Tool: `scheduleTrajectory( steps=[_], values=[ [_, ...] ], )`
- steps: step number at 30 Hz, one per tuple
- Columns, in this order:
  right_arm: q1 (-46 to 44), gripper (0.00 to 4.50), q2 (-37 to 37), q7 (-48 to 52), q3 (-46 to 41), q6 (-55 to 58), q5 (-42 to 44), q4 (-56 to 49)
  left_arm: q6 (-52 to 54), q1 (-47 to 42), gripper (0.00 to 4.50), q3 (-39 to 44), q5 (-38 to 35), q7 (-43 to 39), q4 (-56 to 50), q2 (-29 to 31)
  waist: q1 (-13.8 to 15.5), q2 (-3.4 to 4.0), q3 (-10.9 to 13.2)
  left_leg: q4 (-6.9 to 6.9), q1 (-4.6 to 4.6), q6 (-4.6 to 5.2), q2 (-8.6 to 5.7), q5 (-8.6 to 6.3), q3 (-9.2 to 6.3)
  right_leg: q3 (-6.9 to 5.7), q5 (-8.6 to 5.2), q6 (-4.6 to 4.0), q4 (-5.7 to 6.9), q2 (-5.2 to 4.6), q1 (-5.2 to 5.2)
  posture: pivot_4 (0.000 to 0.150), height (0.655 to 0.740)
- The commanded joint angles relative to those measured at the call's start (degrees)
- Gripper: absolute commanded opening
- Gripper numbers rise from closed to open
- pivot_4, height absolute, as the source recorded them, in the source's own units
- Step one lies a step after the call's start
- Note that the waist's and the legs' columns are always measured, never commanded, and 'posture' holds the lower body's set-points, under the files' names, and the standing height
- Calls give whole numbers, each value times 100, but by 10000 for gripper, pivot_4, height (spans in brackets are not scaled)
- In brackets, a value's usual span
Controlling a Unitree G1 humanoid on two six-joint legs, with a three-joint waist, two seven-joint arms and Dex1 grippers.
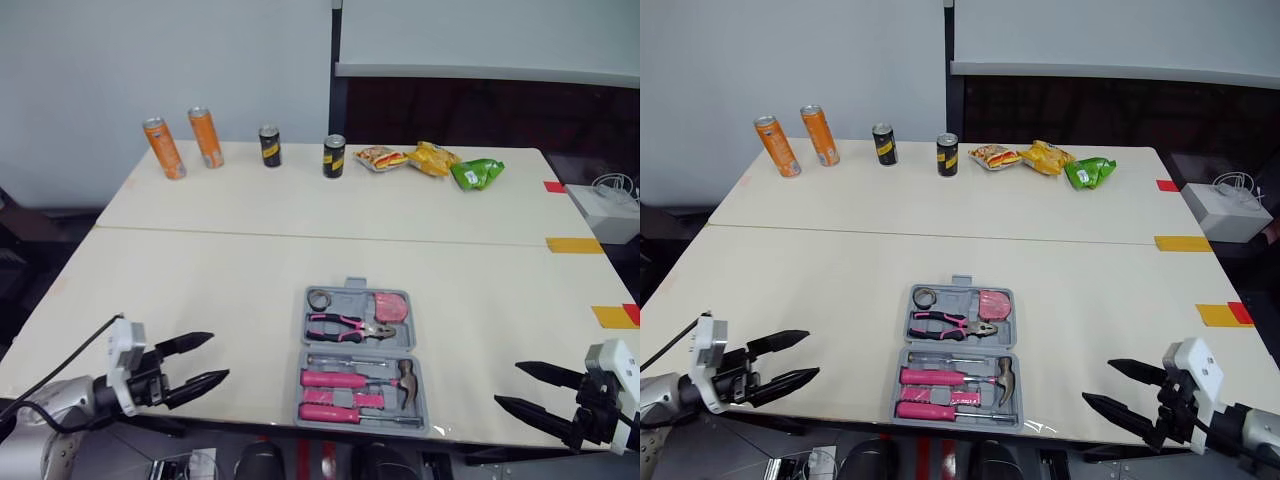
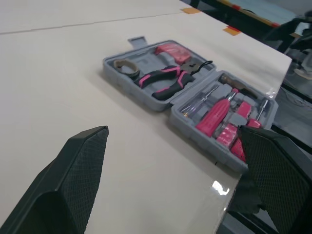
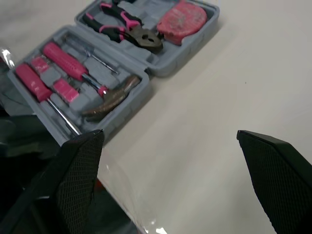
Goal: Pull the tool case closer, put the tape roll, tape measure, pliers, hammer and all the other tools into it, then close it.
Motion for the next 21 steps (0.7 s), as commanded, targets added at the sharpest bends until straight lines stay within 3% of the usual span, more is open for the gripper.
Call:
scheduleTrajectory(
  steps=[1,4,5,11,18,21],
  values=[
    [-623,45000,-269,-145,347,500,414,-162,3,-344,44857,-342,-70,-53,-256,-36,-22,2,0,0,0,0,0,0,1,0,6,-11,0,0,0,1500,7400],
    [-1289,45000,-471,-202,757,905,562,-20,-83,-630,44857,-710,67,-185,-184,-47,-36,8,0,1,0,2,-1,2,3,1,11,-17,7,0,0,1500,7400],
    [-1563,45000,-552,-207,942,1065,597,56,-57,-767,42273,-836,56,-216,-146,-83,-33,9,-1,0,2,2,0,3,2,1,11,-17,8,1,-1,1500,7400],
    [-3258,45000,-704,-433,2093,2269,762,669,-478,-1503,23746,-1720,639,-461,393,-281,-24,21,-7,9,-1,33,0,21,0,0,9,-14,21,3,-3,1500,7400],
    [-4601,45000,-632,-395,3366,2442,97,1707,-917,-2056,307,-2484,1303,-303,1101,-854,-13,23,-8,31,-11,30,0,23,2,2,9,-16,58,-1,-7,1500,7400],
    [-4932,45000,-534,-307,3697,2342,-143,2121,-1086,-2200,307,-2664,1526,-214,1407,-1063,-16,23,-8,33,-9,25,0,26,5,5,9,-18,66,-2,-4,1500,7400]
  ],
)
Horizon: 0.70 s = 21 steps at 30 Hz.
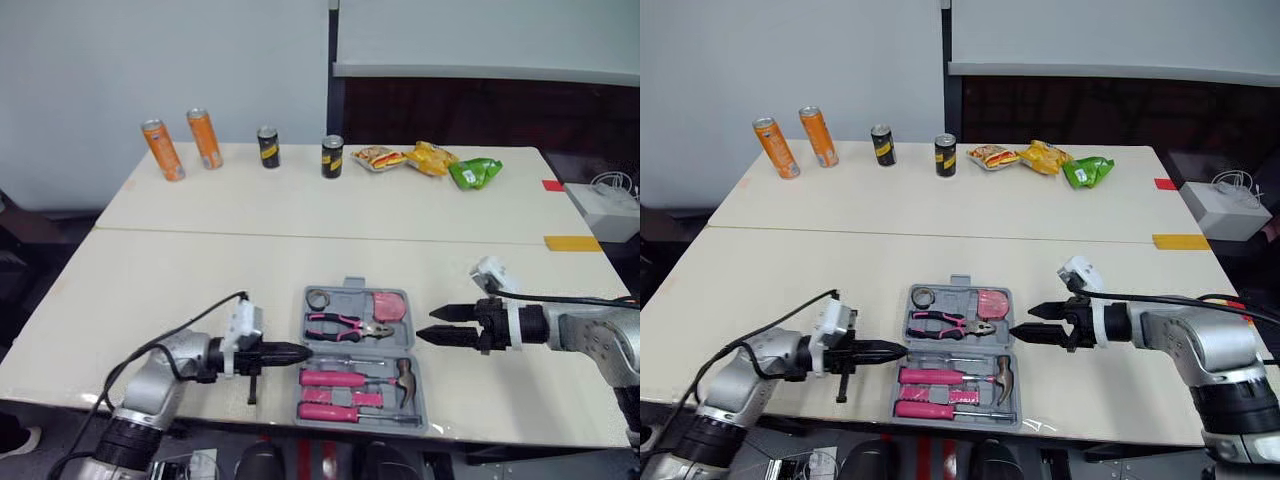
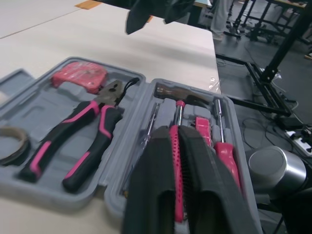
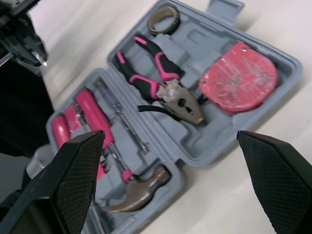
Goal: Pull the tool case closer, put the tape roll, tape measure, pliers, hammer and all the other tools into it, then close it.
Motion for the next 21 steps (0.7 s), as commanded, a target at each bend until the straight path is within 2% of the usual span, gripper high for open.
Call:
scheduleTrajectory(
  steps=[1,21],
  values=[
    [-307,45000,82,124,253,-138,-237,354,-275,-165,307,-159,224,63,236,-118,-1,0,0,1,-2,-3,0,2,3,-1,0,-1,6,0,-3,1500,7400],
    [-2007,45000,1218,632,1422,-376,-1498,3119,-932,-47,307,-552,761,33,1069,-288,-22,0,0,37,1,-7,4,5,29,5,2,-17,55,-2,-10,1500,7400]
  ],
)
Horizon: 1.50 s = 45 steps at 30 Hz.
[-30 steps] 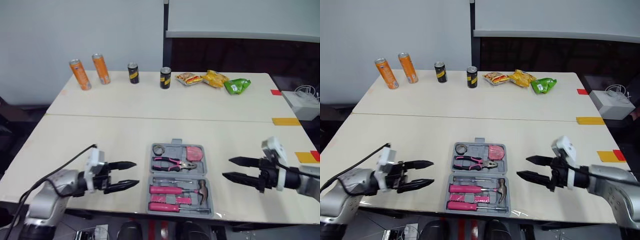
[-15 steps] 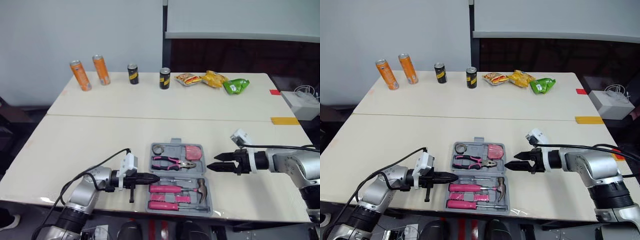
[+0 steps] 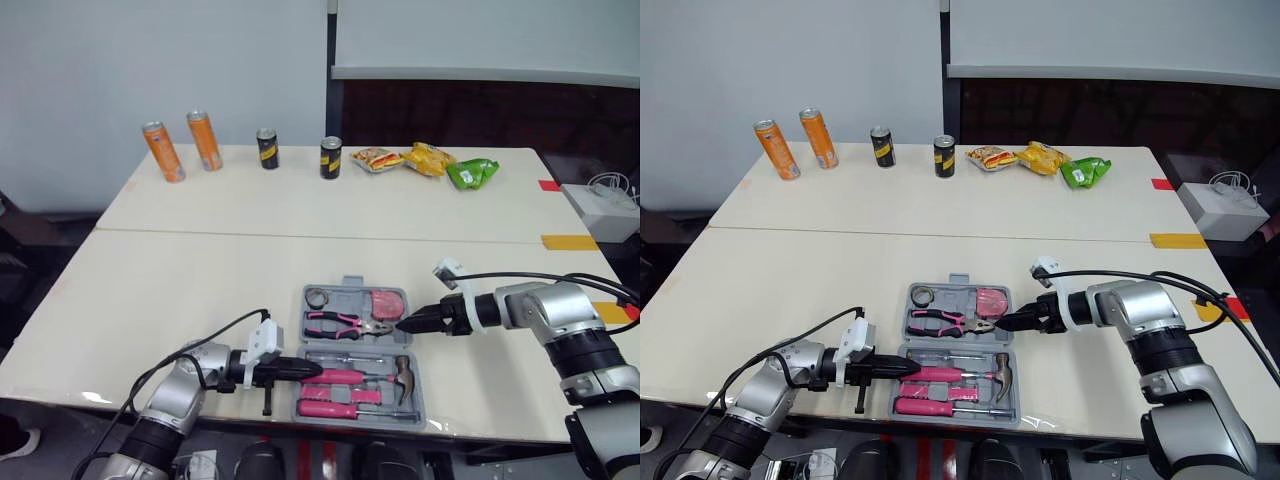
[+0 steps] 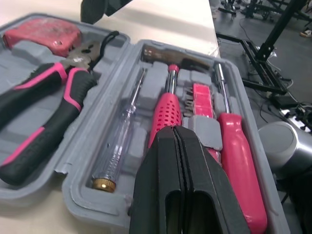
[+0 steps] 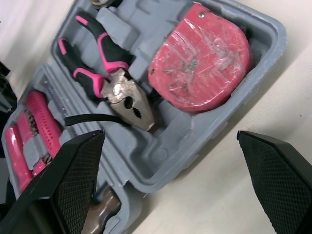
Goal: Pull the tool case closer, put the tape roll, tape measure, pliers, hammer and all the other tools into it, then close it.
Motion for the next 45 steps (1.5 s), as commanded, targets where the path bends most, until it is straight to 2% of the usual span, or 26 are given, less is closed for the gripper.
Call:
scheduleTrajectory(
  steps=[1,8,15,29,36,38,40,42,45],
  values=[
    [-308,45000,163,241,131,-179,-214,444,-286,11,307,-63,143,-13,241,-25,-7,0,0,0,-1,0,0,0,0,0,0,0,1,0,-1,1500,7400],
    [-771,45000,689,711,214,-186,-391,1307,-791,-28,307,-208,452,17,888,-53,-7,2,-3,2,11,-2,1,1,4,3,1,-7,11,-1,3,1500,7400],
    [-985,45000,1002,955,35,-331,-523,1806,-1036,8,307,-262,542,22,1059,-20,-65,5,-13,2,32,-37,5,5,9,8,10,-24,29,1,9,1500,7400],
    [-669,45000,941,1459,-661,105,-84,1134,-1342,44,307,-255,605,7,1154,51,-119,7,-13,-8,29,-36,6,10,12,7,9,-28,26,2,1,1500,7400],
    [-321,45000,742,1470,-1054,739,454,167,-1351,158,307,-35,296,-50,728,128,-132,7,-11,-9,26,-36,6,10,11,7,9,-27,20,2,1,1500,7400],
    [-193,45000,660,1391,-1220,987,675,-248,-1312,254,307,86,67,-129,364,185,-137,6,-9,-18,21,-36,7,10,11,7,8,-27,11,3,-3,1500,7400],
    [-7,45000,505,1320,-1404,1317,961,-813,-887,480,307,279,-533,-338,-496,385,-135,-3,-1,-27,18,-30,8,13,12,7,8,-27,5,7,-8,1500,7400],
    [269,45000,275,1266,-1596,1673,1287,-1501,-29,862,307,562,-1390,-557,-1717,932,-106,-12,15,-40,5,-13,17,25,10,5,7,-29,-5,19,-21,1500,7400],
    [798,45000,-143,1175,-1864,2122,1796,-2573,1680,1465,307,1357,-2972,-362,-3142,1974,-19,-11,22,-50,-2,-17,28,23,9,-2,1,-38,-15,35,-42,1500,7400]
  ],
)
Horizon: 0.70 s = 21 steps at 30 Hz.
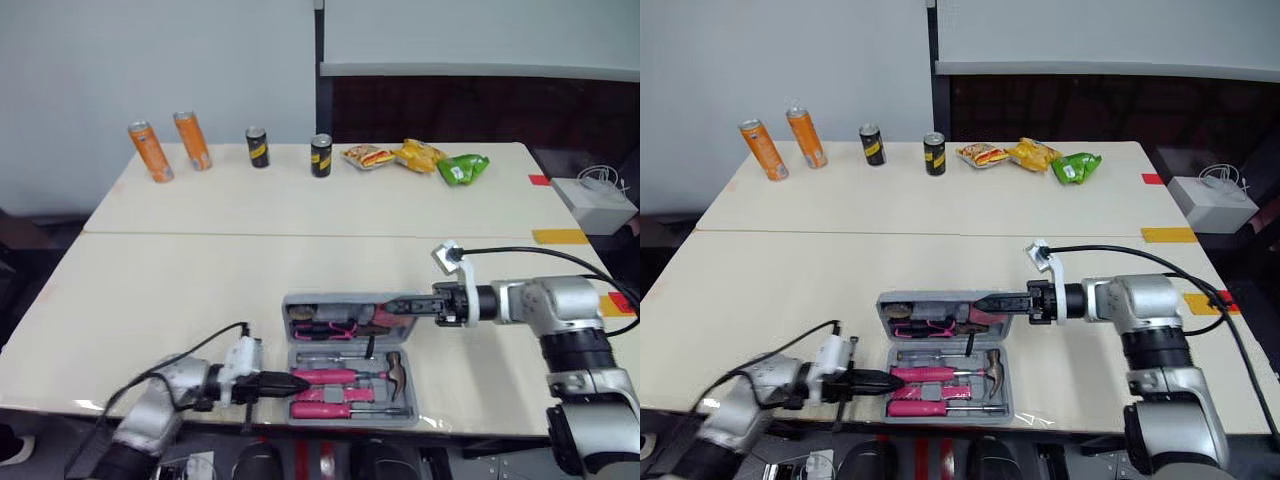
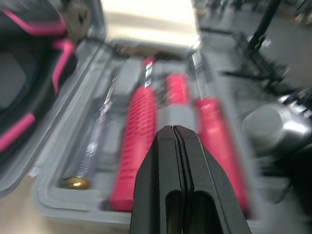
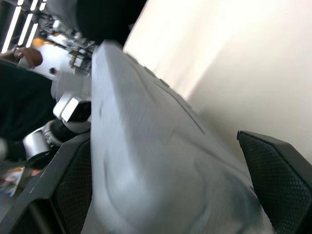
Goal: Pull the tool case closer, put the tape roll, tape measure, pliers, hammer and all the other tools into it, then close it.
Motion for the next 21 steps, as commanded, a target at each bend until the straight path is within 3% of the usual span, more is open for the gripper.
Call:
scheduleTrajectory(
  steps=[1,4,8,11,16,21],
  values=[
    [470,45000,-452,-38,-458,511,744,-1302,1635,567,307,1087,-1692,49,-1416,1004,53,6,3,-2,-1,-5,3,-3,1,1,-1,-2,-2,6,-1,1500,7400],
    [1086,45000,-811,-133,-823,778,1239,-2244,2734,1139,307,2116,-2954,183,-1715,1708,95,30,17,-6,2,-64,9,-42,3,4,-16,3,-22,19,3,1500,7400],
    [2047,45000,-1132,-337,-1068,698,1589,-3299,3226,1086,307,2748,-3752,877,-1572,1506,142,35,20,-7,8,-61,11,-46,12,13,-21,7,-41,20,8,1500,7400],
    [2792,45000,-1043,-575,-1140,-525,1119,-3828,3190,780,307,2639,-3584,1489,-1530,1042,183,33,20,-8,13,-58,16,-49,15,14,-21,8,-50,22,20,1500,7400],
    [3435,45000,238,-1164,-1807,-2699,795,-4299,2592,238,307,2141,-2540,2347,-1583,74,147,23,15,-2,8,-57,18,-48,15,14,-20,11,-41,21,23,1500,7400],
    [3899,45000,506,-1295,-1503,-4724,-419,-3846,2427,301,307,1609,-1862,2270,-1510,-166,46,-8,-3,0,4,-57,16,-48,7,11,-19,22,-40,22,29,1500,7400]
  ],
)
